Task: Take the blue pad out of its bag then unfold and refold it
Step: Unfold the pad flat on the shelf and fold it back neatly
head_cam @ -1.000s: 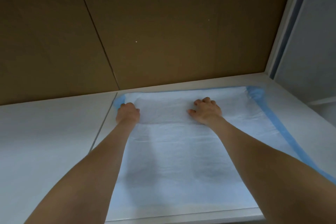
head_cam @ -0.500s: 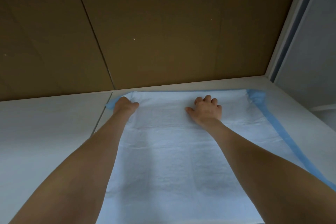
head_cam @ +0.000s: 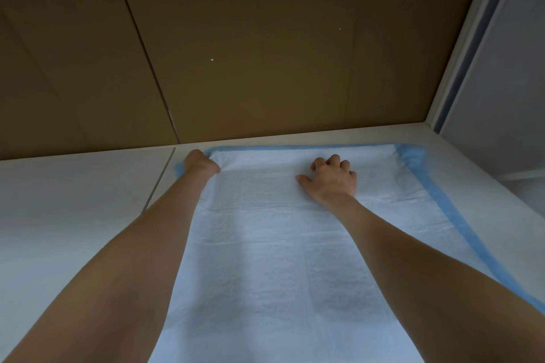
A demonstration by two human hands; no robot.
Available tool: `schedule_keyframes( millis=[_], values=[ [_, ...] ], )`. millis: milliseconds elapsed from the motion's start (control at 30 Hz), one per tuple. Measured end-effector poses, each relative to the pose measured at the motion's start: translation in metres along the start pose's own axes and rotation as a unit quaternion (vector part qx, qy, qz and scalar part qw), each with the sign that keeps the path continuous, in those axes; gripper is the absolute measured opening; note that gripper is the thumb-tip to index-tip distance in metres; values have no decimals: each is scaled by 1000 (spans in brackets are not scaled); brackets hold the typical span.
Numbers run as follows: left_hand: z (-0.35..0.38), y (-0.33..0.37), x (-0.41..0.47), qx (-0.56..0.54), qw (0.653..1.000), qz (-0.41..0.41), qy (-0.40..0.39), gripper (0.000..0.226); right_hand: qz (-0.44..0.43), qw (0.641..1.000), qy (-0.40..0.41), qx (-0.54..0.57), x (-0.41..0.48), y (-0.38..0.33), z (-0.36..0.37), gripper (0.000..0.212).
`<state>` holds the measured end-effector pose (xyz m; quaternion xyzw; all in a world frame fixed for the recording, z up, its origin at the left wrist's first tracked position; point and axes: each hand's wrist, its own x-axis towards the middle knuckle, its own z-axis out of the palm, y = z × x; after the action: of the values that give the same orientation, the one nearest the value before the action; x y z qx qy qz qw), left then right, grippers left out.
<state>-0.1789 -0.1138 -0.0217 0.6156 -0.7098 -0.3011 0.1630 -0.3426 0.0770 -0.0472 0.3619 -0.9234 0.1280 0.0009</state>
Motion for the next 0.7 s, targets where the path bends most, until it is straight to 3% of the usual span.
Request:
schedule_keyframes(
  millis=[100, 233, 400, 533, 700],
  values=[
    [-9, 1, 1, -97, 994, -36, -20, 45, 4, 1000, 9, 11, 0, -1, -1, 57],
    [-18, 4, -1, -176, 984, -2, -28, 36, 5, 1000, 20, 17, -1, -4, -4, 57],
    [-18, 4, -7, -189, 980, 24, -59, 27, -2, 1000, 19, 18, -2, -5, -3, 56],
    [-15, -7, -2, -207, 975, 13, -78, 33, -4, 1000, 28, 8, -4, -5, 1, 55],
    [-7, -14, 3, -255, 966, -14, -37, 17, -7, 999, 33, 1, -5, -6, 6, 54]
  ],
)
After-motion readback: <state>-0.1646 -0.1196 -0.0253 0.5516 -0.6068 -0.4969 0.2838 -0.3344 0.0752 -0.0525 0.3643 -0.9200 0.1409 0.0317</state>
